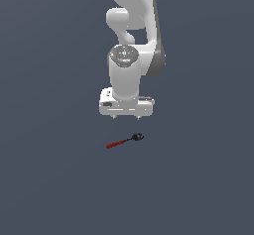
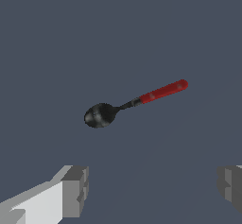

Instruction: Pick up the object and move it to a goal position.

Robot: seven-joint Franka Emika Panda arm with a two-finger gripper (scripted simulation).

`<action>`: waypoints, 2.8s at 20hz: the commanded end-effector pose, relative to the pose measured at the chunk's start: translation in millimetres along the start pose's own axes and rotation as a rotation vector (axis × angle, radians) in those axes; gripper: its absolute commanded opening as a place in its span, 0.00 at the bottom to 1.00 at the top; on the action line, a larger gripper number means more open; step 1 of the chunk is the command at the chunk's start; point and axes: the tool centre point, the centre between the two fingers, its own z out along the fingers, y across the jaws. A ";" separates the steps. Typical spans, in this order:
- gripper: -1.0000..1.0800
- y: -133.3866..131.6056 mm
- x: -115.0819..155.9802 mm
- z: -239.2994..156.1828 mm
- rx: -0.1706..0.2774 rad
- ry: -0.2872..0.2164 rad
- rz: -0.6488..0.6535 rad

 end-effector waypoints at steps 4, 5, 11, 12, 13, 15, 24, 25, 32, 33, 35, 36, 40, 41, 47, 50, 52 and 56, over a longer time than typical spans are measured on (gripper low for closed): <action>0.96 -5.7 0.7 -1.8 0.001 0.003 -0.008; 0.96 -10.0 1.2 -3.3 0.001 0.005 -0.014; 0.96 -37.2 3.2 -13.1 0.004 0.017 -0.062; 0.96 -37.8 3.1 -13.5 0.004 0.017 -0.065; 0.96 -37.4 3.0 -13.5 0.004 0.017 -0.065; 0.96 -36.1 3.1 -12.6 0.004 0.016 -0.060; 0.96 -34.0 7.2 -4.9 0.009 0.016 0.029; 0.96 -33.6 8.0 -3.4 0.010 0.016 0.046; 0.96 -29.5 15.3 11.1 0.017 0.015 0.210; 0.96 -28.7 16.5 13.7 0.017 0.015 0.240; 0.96 -27.0 19.1 19.1 0.019 0.015 0.300; 0.96 -26.2 20.3 21.8 0.020 0.015 0.330; 0.96 -22.6 25.2 32.5 0.021 0.015 0.450; 0.96 -21.7 26.4 35.2 0.022 0.015 0.480; 0.96 -15.9 33.2 51.3 0.021 0.017 0.658; 0.96 -12.9 36.5 59.3 0.020 0.019 0.747; 0.96 -10.7 38.6 64.6 0.019 0.021 0.807; 0.96 -6.6 42.6 74.6 0.017 0.026 0.919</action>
